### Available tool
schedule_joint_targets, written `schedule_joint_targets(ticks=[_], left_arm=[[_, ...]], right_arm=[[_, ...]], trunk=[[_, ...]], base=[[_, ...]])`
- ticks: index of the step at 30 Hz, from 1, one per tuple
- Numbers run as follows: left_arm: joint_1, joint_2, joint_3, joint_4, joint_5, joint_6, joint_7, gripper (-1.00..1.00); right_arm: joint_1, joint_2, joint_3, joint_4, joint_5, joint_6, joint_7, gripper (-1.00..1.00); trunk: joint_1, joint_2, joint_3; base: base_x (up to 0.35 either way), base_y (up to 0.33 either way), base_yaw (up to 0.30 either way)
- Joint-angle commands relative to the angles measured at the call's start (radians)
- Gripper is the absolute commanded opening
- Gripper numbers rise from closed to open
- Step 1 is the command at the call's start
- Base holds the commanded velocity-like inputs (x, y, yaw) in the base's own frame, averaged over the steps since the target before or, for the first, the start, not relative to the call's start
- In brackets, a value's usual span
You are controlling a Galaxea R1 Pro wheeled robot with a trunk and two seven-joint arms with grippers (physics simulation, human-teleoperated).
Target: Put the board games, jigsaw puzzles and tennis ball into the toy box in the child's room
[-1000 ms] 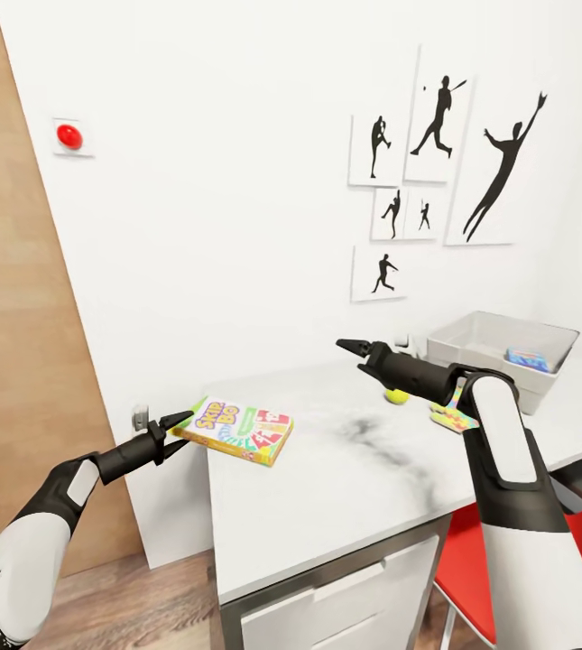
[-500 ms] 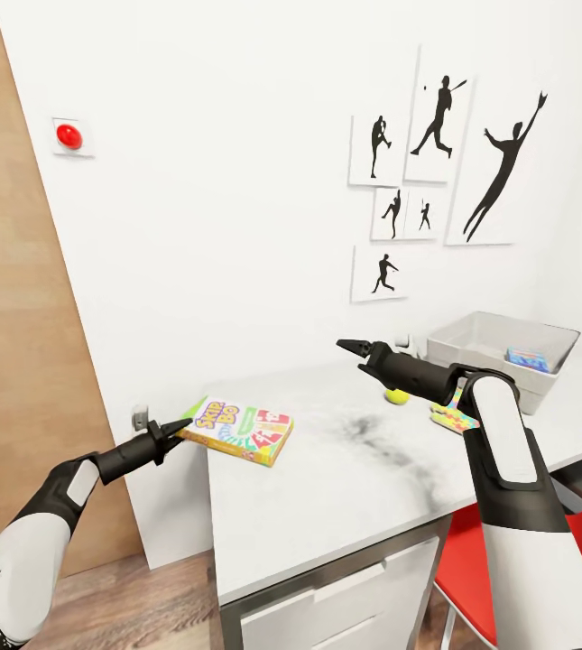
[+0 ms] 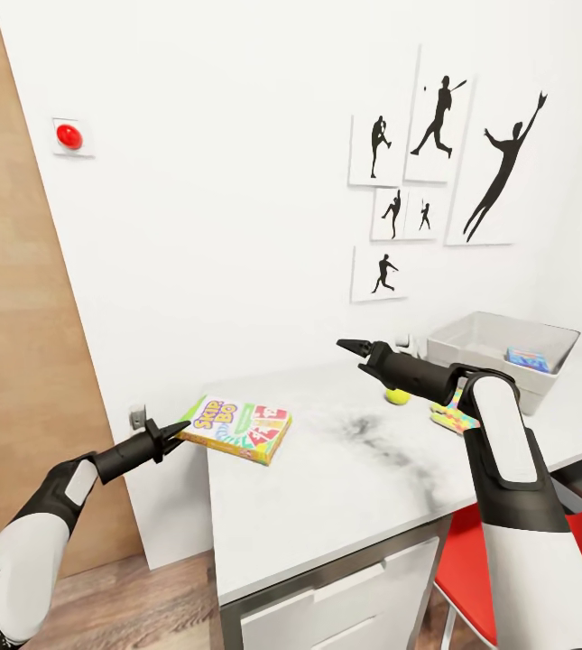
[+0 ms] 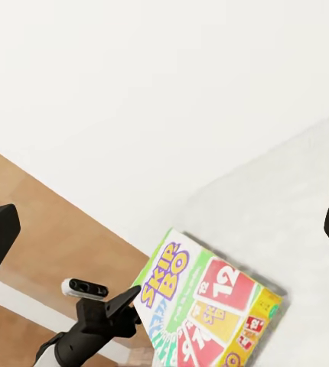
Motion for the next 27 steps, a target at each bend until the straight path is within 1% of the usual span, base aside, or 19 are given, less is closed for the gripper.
schedule_joint_targets(ticks=[1, 15, 19, 24, 27], left_arm=[[0.000, 0.000, -0.004, 0.002, -0.020, -0.006, -0.001, -1.00], [-0.001, 0.000, -0.004, 0.002, -0.019, -0.004, -0.004, -1.00], [-0.001, 0.000, -0.004, 0.002, -0.019, -0.003, -0.005, -1.00], [-0.001, 0.002, -0.006, 0.002, -0.019, -0.001, -0.007, -1.00], [-0.001, 0.004, -0.009, 0.002, -0.018, 0.007, -0.007, -1.00]], right_arm=[[-0.001, 0.000, -0.001, -0.001, -0.011, 0.003, -0.010, 1.00], [-0.001, -0.007, 0.000, -0.001, -0.011, 0.003, -0.010, 1.00], [0.000, -0.015, 0.001, -0.001, -0.011, 0.003, -0.010, 1.00], [0.001, -0.019, 0.000, -0.001, -0.011, 0.003, -0.010, 1.00], [-0.001, -0.026, 0.000, -0.001, -0.011, 0.003, -0.009, 1.00]], trunk=[[-0.004, 0.007, 0.002], [-0.058, 0.105, 0.046], [-0.073, 0.133, 0.058], [-0.092, 0.168, 0.074], [-0.104, 0.189, 0.083]], base=[[0.000, 0.000, 0.000], [0.000, 0.000, 0.000], [0.000, 0.000, 0.000], [0.000, 0.000, 0.000], [0.000, 0.000, 0.000]])
